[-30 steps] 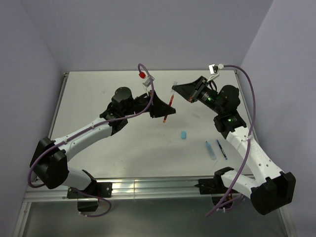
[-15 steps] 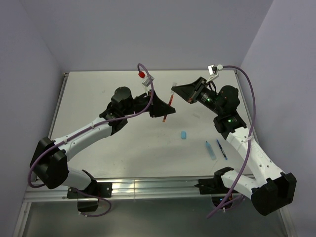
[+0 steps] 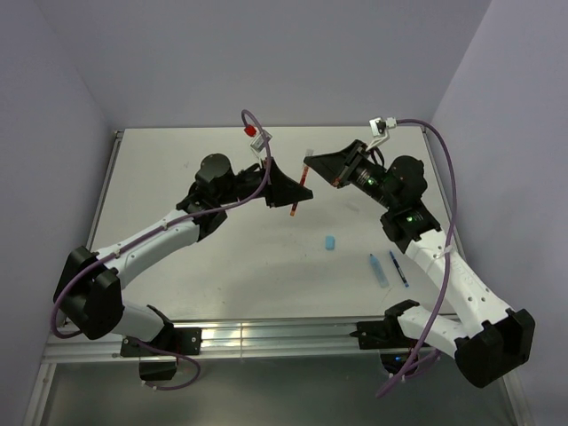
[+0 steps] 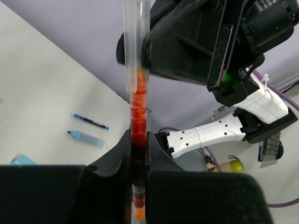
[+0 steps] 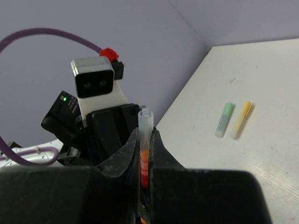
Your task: Insert the pens into the pen caps
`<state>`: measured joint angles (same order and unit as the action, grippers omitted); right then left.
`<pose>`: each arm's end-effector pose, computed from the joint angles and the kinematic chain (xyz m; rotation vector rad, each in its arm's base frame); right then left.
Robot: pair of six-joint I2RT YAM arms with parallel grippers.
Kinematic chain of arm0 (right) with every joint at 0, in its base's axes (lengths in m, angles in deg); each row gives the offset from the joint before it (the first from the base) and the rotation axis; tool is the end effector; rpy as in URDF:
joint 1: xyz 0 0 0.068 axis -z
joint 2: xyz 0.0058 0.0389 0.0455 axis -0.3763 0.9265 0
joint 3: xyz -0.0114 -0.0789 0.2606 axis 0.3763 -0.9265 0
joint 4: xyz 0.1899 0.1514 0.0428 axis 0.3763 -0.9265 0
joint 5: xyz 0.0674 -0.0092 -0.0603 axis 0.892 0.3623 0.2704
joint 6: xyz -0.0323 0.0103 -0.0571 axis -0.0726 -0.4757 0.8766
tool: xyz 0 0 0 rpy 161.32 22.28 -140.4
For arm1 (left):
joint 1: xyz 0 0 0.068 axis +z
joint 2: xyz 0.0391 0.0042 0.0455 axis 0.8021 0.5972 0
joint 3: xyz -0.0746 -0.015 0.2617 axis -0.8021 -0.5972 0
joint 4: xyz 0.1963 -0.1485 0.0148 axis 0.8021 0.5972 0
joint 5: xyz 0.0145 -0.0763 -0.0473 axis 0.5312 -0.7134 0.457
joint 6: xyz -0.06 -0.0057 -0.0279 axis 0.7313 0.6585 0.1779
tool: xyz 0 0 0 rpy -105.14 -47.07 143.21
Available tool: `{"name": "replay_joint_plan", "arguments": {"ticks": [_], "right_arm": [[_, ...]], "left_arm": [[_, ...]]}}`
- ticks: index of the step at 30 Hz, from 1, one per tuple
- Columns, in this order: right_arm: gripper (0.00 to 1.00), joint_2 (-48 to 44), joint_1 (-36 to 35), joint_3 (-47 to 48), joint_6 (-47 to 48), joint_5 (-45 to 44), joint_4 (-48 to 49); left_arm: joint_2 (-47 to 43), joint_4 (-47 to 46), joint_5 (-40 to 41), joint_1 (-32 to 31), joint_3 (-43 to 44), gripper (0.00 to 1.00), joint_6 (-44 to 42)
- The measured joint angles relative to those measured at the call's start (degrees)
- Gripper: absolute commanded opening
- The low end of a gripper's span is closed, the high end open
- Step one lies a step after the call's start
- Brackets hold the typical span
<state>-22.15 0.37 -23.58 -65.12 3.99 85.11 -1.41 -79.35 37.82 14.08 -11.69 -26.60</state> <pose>0.2110 0.1110 0.3962 -0.1044 1.5664 1.3188 0.2334 -0.2350 0.3591 0.5303 1.6818 -1.7006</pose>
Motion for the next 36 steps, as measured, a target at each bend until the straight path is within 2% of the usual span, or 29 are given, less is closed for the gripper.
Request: {"name": "replay_joint_plan", "arguments": {"ticks": [11, 22, 36], "right_arm": [[0.00, 0.02, -5.14, 0.04, 3.85, -6.01, 0.96], [0.00, -4.44, -11.21, 0.87, 6.88, -5.75, 3.15], [0.00, -8.68, -21.55, -1.31, 12.15, -11.78, 5.29]], "left_arm": [[-0.76, -3.63, -1.16, 1.05, -1.22, 0.00, 2.45], [-9.35, -2.38, -3.41, 0.37, -2.89, 0.00, -0.42], [-16.96, 6.29, -7.32, -0.39, -2.91, 0.01, -6.99]]}}
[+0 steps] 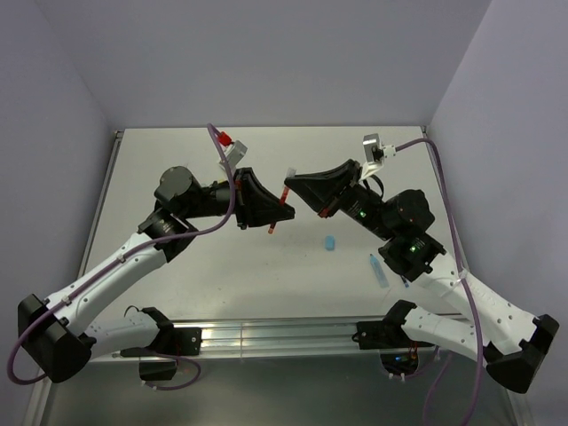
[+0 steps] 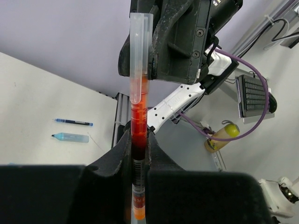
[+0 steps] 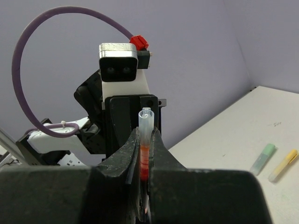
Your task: Insert the pens into the pen caps
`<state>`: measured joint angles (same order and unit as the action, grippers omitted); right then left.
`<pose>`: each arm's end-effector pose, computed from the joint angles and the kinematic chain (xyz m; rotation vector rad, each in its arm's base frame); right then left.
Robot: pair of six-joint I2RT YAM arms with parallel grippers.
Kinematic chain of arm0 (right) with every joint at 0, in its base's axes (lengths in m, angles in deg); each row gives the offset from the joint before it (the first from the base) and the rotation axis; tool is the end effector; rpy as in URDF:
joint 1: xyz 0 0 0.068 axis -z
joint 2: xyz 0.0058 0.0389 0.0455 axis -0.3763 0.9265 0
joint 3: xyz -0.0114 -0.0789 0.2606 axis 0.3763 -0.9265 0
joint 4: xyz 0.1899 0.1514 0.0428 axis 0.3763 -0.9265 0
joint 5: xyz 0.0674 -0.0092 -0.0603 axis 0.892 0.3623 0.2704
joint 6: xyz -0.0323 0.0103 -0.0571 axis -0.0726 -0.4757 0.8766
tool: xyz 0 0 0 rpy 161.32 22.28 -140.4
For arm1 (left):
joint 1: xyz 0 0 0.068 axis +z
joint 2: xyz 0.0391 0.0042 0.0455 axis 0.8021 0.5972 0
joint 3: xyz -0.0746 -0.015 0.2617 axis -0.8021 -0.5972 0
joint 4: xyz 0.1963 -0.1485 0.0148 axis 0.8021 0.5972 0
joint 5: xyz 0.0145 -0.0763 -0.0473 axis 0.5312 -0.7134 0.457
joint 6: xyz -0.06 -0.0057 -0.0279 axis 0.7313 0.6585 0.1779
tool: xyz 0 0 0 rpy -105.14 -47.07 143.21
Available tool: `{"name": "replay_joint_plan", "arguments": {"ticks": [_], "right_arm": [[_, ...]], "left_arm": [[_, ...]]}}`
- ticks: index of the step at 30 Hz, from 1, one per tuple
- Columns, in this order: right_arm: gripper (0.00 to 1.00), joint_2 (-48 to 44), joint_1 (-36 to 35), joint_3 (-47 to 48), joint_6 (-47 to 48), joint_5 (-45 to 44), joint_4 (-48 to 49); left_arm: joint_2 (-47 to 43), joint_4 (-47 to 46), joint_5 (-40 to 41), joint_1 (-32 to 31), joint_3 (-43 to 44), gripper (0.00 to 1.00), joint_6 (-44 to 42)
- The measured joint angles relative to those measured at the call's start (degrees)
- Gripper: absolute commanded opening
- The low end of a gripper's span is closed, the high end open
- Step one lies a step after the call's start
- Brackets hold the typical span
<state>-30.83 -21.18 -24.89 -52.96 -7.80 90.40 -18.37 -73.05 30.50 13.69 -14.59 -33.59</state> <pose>0.1313 0.1442 0.4300 -0.3702 1.2674 1.3566 0.1656 -0.1880 0.4084 0.7860 1.4533 -1.6865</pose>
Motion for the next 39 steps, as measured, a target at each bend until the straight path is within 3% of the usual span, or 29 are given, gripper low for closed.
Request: {"name": "replay_joint_plan", "arguments": {"ticks": [24, 28, 32, 33, 35, 39], "right_arm": [[0.00, -0.81, -8.61, -1.51, 4.74, -12.31, 2.73], [0.00, -0.66, -9.86, 0.04, 5.05, -16.68, -0.37], [0.00, 1.40, -9.90, 7.41, 5.75, -21.57, -11.43], [0.00, 2.16, -9.38, 9.94, 6.14, -22.29, -14.95], [0.00, 5.18, -6.97, 15.37, 6.49, -23.67, -20.63], [0.00, 13.46, 2.99, 28.13, 6.32, -22.86, -29.22]], "left_arm": [[-0.22, 9.29, -2.36, -0.04, 5.88, 0.00, -4.02], [0.13, 10.91, -1.55, -0.11, 6.45, 0.01, -4.74], [0.09, 12.04, 3.32, -0.83, 6.32, 0.33, -5.84], [-0.04, 12.04, 4.87, -1.07, 6.05, 0.46, -6.12], [-1.09, 12.68, 7.93, -1.51, 4.85, 0.57, -6.58], [-5.03, 15.80, 14.27, -1.70, 0.70, 0.59, -7.54]]}}
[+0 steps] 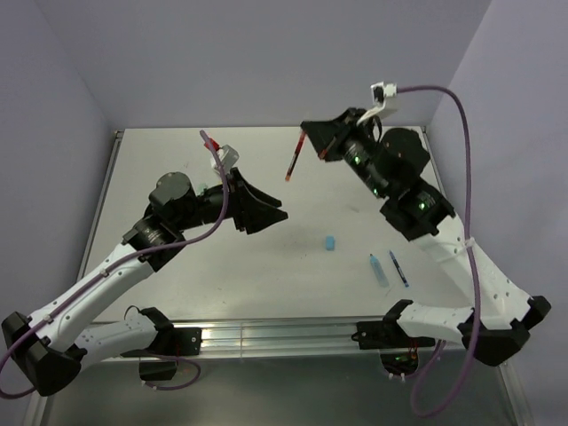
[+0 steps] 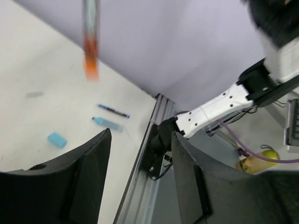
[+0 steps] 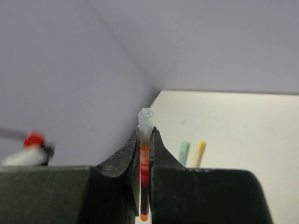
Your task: Insert the pens into the pen caps
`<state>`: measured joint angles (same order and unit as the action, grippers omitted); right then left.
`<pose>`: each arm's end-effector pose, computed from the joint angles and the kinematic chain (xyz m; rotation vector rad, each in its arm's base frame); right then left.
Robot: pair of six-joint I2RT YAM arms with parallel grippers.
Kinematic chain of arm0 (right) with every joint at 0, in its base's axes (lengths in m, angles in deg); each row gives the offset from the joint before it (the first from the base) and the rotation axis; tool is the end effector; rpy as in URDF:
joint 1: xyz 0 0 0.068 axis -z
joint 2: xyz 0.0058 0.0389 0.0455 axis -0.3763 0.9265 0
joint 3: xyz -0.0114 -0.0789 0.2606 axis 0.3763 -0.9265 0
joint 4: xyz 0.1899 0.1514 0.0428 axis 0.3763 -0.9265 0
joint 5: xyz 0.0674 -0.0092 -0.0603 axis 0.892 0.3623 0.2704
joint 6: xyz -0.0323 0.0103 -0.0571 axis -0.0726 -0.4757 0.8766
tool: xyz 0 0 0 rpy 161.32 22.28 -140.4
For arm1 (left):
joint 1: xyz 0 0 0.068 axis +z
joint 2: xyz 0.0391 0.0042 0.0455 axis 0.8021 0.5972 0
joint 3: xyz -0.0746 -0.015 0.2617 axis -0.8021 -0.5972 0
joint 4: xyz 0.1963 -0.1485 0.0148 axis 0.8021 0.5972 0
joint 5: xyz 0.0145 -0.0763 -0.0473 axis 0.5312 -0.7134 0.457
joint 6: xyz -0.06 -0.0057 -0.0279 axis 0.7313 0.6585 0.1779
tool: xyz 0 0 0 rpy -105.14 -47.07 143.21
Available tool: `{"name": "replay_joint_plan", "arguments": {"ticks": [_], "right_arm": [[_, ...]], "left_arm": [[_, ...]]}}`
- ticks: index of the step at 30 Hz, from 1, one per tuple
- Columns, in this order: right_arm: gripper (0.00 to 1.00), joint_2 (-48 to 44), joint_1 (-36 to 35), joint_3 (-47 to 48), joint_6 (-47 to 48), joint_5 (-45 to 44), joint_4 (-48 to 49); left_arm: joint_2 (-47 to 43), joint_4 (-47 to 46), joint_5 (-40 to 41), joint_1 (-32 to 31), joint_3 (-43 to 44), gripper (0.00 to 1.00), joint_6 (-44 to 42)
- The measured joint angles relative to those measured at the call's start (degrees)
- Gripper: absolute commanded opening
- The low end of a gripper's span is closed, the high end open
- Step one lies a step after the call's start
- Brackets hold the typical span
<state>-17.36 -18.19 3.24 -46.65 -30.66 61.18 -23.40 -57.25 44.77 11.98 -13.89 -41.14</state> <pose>0.1807 0.1456 0.4886 -0.0569 1.5049 0.9048 0.1566 -0.1768 0.4025 0.6235 1.5955 -1.4634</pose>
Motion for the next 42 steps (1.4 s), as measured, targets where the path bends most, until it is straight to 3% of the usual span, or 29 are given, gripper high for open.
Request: {"name": "replay_joint_plan", "arguments": {"ticks": [6, 10, 15, 20, 32, 42], "right_arm": [[0.00, 15.26, 8.87, 13.66, 0.31, 6.67, -3.54], [0.00, 32.92, 9.60, 23.69, 0.76, 11.78, -6.19], [0.00, 62.62, 9.53, 40.37, 0.31, 17.18, -13.22], [0.00, 79.62, 9.31, 44.02, -1.60, 20.76, -19.39], [0.00, 81.53, 9.05, 46.27, -4.55, 25.38, -20.20], [0.38, 82.03, 8.94, 46.27, -5.38, 25.14, -19.12]], "left_arm": [[-7.39, 11.67, 14.36, -0.55, -1.79, 0.60, -1.44], [-9.22, 18.73, 25.55, -0.52, 1.22, 0.59, -2.60], [-9.05, 23.96, 35.08, -0.52, 5.18, 0.60, -4.76], [-9.05, 26.58, 38.42, -0.52, 5.31, 0.61, -6.47], [-9.11, 27.58, 39.50, 0.02, 4.04, 0.61, -8.52], [-9.25, 27.34, 37.79, 1.99, 2.16, 0.60, -8.68]]}}
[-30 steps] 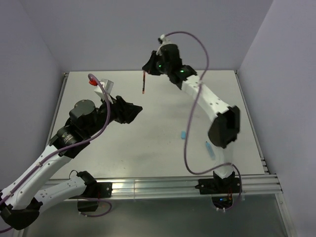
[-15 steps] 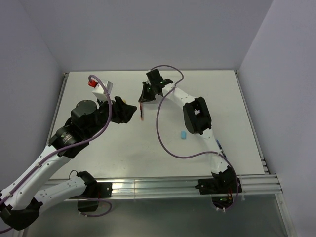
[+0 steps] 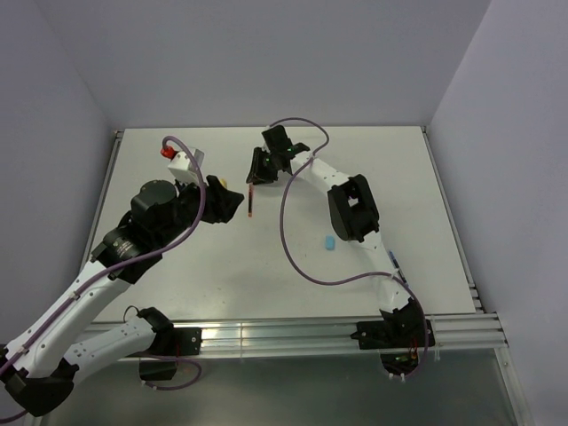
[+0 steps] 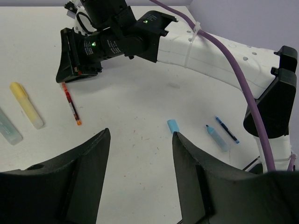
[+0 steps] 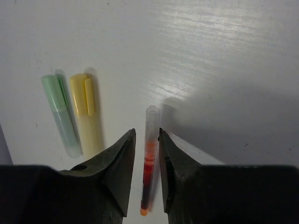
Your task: Insert the pens into the pen caps
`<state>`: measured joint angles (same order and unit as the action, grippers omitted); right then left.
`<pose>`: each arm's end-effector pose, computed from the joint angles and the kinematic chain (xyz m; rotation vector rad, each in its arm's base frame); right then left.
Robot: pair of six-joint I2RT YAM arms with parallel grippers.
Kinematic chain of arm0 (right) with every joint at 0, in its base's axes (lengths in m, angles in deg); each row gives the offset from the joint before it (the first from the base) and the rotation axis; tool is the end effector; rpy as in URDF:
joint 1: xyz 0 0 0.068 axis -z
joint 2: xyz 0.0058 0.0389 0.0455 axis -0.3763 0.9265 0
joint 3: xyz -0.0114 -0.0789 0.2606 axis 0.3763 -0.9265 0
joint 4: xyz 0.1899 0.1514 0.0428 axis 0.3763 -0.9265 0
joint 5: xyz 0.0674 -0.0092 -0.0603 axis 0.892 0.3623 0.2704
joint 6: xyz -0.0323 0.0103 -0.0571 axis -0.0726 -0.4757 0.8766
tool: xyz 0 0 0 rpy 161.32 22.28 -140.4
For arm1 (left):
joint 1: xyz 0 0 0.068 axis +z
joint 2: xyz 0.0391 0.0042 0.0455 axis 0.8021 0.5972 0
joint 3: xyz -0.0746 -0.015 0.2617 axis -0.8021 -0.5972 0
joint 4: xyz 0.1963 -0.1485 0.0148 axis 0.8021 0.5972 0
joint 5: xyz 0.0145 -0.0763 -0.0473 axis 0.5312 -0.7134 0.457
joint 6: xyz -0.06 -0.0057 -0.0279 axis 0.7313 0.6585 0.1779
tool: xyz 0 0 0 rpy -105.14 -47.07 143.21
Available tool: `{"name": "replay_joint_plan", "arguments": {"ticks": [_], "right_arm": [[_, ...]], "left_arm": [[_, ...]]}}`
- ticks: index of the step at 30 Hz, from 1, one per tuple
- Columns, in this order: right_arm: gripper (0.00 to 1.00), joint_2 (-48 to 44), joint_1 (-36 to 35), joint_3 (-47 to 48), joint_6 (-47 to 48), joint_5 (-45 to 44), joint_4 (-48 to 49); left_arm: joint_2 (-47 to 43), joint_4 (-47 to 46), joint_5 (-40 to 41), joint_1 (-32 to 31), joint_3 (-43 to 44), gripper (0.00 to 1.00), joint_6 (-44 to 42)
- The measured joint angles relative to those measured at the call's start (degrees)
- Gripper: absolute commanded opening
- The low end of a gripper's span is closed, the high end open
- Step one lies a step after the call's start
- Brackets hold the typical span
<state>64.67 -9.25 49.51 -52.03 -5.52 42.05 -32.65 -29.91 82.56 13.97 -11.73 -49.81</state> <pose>0.4677 0.3049 0.1506 -0.1009 2.5477 0.8931 0.1497 -0.1180 0.3882 0.1622 1.8358 -0.7498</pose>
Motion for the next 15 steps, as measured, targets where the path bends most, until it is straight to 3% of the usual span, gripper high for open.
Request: {"name": "replay_joint_plan", "arguments": {"ticks": [4, 15], "right_arm": [[0.48, 0.00, 0.00, 0.00, 0.04, 0.02, 1.51], [0.49, -3.32, 0.42, -0.52, 1.03, -3.45, 0.83]], "left_arm": [[-0.20, -0.09, -0.76, 0.63, -0.31, 0.60, 0.00], [-1.14, -0.15, -2.99, 2.47, -1.95, 0.61, 0.00]]}}
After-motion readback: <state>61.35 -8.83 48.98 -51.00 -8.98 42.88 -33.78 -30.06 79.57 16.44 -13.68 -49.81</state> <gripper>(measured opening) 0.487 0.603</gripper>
